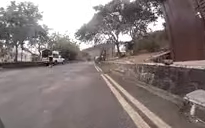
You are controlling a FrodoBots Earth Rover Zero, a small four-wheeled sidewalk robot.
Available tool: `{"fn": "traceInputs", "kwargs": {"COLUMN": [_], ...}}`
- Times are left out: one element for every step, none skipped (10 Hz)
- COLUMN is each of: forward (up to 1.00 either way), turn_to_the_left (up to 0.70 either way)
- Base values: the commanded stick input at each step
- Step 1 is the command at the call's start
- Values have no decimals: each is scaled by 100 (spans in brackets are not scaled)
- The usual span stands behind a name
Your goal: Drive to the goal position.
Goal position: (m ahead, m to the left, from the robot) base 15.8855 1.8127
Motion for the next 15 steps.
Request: {"fn": "traceInputs", "kwargs": {"forward": [70,70,70,70,70,70,70,70,70,70,70,70,70,70,70], "turn_to_the_left": [27,27,27,27,27,0,0,0,0,0,0,0,0,0,0]}}
